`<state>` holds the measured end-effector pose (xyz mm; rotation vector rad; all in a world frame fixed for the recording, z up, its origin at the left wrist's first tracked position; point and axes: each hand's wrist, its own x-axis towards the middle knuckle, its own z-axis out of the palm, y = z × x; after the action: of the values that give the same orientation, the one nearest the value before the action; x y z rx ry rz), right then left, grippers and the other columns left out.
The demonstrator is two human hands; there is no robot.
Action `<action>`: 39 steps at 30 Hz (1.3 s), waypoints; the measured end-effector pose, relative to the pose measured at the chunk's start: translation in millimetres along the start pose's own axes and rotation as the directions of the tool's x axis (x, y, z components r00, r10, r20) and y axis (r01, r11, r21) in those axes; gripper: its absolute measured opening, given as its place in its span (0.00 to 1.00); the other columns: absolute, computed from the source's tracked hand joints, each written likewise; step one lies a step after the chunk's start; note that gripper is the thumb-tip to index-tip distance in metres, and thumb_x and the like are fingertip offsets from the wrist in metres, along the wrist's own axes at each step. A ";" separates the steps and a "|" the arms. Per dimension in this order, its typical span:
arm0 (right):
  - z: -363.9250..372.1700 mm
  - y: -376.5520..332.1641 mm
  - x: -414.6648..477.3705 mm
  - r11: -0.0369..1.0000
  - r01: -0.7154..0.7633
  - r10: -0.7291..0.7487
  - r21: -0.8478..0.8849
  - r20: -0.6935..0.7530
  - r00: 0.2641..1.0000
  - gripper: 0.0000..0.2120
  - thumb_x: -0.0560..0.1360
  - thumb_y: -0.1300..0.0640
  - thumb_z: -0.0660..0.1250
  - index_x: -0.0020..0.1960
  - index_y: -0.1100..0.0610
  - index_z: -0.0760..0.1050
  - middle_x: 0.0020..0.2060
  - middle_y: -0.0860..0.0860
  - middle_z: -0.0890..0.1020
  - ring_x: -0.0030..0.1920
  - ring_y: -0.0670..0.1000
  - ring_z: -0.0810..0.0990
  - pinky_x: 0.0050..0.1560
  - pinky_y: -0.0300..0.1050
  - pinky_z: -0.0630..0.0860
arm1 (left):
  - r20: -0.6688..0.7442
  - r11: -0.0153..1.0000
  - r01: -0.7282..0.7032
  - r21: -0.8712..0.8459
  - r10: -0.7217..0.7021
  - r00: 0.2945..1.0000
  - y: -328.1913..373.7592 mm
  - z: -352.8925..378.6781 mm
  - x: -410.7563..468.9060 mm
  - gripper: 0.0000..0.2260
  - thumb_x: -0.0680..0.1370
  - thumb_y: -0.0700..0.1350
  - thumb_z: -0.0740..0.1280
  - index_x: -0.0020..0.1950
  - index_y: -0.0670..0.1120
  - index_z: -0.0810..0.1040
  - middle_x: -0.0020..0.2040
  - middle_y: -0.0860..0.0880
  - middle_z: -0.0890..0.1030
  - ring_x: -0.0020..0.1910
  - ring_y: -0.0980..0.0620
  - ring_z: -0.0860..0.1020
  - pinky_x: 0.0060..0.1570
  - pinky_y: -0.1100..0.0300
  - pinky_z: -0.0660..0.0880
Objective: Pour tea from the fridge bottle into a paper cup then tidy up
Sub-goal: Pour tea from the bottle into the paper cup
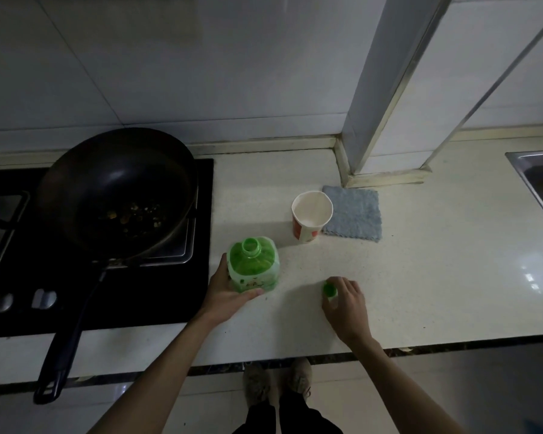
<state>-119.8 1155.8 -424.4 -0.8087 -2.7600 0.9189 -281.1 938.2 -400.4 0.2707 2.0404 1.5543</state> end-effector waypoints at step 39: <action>-19.4 -135.7 8.6 0.830 0.140 -0.139 0.540 -0.043 0.989 0.38 0.76 0.60 0.69 0.79 0.47 0.52 0.74 0.48 0.64 0.73 0.45 0.64 0.67 0.53 0.73 | 0.035 0.985 -0.154 0.080 0.151 0.988 44.6 2.4 2.1 0.34 0.63 0.40 0.82 0.64 0.50 0.71 0.58 0.51 0.79 0.57 0.55 0.80 0.48 0.62 0.80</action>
<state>-183.0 1079.2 -329.6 -0.4928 -2.3077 1.5551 -289.0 955.0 -359.7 0.4881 2.1063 1.5481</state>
